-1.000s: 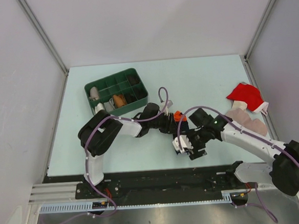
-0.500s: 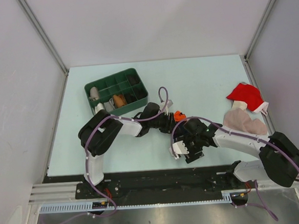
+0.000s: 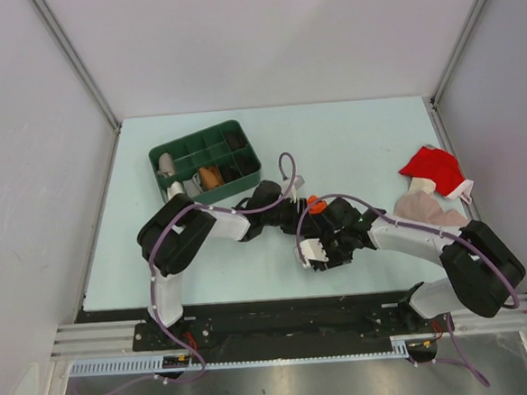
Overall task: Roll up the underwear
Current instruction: Roll the underwear to the center of the board.
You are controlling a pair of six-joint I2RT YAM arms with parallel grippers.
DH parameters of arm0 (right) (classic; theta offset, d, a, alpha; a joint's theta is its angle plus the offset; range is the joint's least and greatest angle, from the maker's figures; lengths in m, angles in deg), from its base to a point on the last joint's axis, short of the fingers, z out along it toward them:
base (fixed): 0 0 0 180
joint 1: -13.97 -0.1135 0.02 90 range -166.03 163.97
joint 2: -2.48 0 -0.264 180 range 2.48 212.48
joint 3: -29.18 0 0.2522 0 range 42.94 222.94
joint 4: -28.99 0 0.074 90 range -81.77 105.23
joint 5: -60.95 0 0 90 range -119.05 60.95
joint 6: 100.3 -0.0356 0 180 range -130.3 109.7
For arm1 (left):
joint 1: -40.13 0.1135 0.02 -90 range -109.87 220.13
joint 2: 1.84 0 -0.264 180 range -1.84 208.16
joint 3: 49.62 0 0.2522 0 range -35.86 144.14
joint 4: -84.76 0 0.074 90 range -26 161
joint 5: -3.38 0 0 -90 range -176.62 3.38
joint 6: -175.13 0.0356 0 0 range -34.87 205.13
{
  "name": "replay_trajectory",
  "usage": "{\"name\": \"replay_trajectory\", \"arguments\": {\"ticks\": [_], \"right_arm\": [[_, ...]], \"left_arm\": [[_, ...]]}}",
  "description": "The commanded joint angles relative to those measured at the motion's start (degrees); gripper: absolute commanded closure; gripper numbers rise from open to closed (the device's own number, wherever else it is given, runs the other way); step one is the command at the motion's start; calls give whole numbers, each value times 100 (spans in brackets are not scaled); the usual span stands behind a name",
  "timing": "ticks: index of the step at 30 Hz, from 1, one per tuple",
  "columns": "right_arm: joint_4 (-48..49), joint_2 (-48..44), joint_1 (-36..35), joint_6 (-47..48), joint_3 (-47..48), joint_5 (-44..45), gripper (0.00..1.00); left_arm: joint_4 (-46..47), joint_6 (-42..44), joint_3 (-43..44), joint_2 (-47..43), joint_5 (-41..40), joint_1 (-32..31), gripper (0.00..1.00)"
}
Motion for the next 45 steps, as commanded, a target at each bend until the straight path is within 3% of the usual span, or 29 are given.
{"name": "replay_trajectory", "arguments": {"ticks": [1, 9, 17, 22, 29, 38, 45], "right_arm": [[-576, 443, 331, 178, -63, 153, 63], [-1763, 891, 753, 319, 719, -866, 87], [-2940, 1453, 1069, 539, 1361, -1658, 87], [-3748, 2085, 1245, 477, 2011, -2053, 87], [-4137, 3035, 1404, 223, 2460, -2230, 87], [-4145, 3106, 1615, 249, 2487, -2291, 86], [-4093, 3097, 1658, 196, 2478, -2300, 85]], "left_arm": [[117, -44, -209, -502, -285, 147, 46], [795, 105, -1219, -2171, -786, 560, 32], [1908, 1054, -2827, -3525, -867, 508, 27], [2464, 2098, -3846, -4273, -647, -168, 26], [1922, 3436, -3533, -3792, -945, -1442, 26], [1288, 4280, -2197, -2325, -1384, -1935, 25], [1050, 4561, -1643, -1770, -1253, -2076, 28]]}}
